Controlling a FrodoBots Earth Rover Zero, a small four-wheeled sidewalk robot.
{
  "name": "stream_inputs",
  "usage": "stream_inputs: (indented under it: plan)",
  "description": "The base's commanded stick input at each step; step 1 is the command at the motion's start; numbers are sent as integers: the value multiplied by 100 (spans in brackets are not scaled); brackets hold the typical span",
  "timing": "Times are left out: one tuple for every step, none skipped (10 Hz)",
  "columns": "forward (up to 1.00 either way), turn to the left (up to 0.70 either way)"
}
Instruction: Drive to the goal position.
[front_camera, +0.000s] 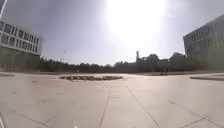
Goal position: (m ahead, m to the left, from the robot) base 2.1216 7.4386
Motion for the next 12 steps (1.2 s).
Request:
stream_inputs:
  plan:
    - [70,0]
    - [70,0]
    - [70,0]
    - [70,0]
    - [70,0]
    - [70,0]
    - [70,0]
    - [70,0]
    - [70,0]
    - [70,0]
    - [70,0]
    - [70,0]
